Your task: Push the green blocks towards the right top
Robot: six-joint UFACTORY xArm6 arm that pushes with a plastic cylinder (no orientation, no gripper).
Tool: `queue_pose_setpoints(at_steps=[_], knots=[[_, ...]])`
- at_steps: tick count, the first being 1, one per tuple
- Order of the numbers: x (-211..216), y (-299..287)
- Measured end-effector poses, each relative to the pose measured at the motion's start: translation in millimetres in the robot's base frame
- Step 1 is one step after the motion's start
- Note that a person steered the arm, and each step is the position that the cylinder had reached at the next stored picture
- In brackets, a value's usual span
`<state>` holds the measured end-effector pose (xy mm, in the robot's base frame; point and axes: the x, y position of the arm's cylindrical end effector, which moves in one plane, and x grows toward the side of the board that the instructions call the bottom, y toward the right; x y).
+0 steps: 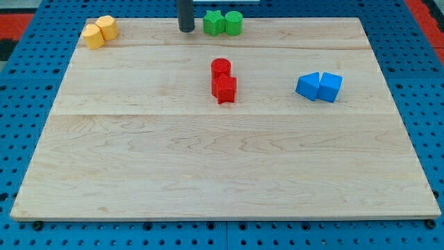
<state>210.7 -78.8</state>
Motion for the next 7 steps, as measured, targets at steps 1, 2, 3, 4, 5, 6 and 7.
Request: queue_pose_setpoints(at_steps=[1, 2, 3, 4, 5, 6, 7], knots=[[-19, 6], [-18, 32], [-18, 65], [-18, 99], [-18, 132], [-18, 164], [-18, 188]])
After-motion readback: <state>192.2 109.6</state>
